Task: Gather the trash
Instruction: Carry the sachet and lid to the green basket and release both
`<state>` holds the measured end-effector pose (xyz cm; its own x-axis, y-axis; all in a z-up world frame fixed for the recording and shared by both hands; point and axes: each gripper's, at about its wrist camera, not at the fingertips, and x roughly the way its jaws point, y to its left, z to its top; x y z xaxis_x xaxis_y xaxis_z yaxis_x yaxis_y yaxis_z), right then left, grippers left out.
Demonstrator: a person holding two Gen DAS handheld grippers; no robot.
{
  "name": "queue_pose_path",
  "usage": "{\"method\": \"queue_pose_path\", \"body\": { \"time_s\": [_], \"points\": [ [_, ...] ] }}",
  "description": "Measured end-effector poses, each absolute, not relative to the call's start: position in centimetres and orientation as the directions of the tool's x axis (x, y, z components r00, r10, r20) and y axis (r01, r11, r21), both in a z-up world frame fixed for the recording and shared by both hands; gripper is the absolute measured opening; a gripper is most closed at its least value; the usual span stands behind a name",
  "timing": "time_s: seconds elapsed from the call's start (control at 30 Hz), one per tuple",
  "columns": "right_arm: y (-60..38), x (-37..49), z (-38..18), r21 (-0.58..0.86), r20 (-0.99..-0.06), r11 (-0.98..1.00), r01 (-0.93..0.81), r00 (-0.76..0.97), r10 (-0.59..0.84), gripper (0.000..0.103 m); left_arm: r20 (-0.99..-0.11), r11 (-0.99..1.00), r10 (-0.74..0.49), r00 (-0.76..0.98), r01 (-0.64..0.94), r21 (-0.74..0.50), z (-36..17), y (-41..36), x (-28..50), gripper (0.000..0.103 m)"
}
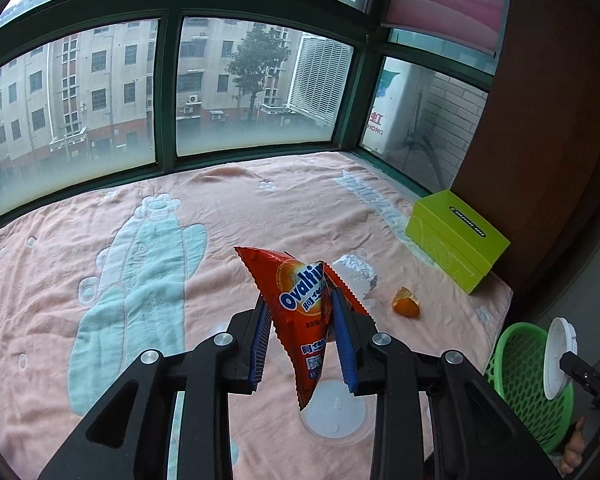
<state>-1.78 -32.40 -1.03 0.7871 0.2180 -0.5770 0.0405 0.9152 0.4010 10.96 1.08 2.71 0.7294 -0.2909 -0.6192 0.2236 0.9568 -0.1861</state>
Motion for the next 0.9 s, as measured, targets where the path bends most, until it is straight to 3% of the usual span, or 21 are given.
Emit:
{"method": "queue_pose_path", "body": {
  "time_s": [0.47, 0.9],
  "points": [
    [-38.0, -7.3, -2.5, 0.397, -0.606, 0.899, 0.186, 0.789, 0.104, 0.088, -0.603, 0.861, -0.492, 0.628, 0.455, -0.228, 3.3, -9.8, 6.2, 0.029],
    [-41.8, -9.9, -3.5, 0.405, -0.618, 0.872, 0.275, 0.785, 0.04, 0.093, -0.615, 0.79, -0.569, 0.546, 0.569, -0.226, 3.3, -16.7, 4.1, 0.029]
  ]
}}
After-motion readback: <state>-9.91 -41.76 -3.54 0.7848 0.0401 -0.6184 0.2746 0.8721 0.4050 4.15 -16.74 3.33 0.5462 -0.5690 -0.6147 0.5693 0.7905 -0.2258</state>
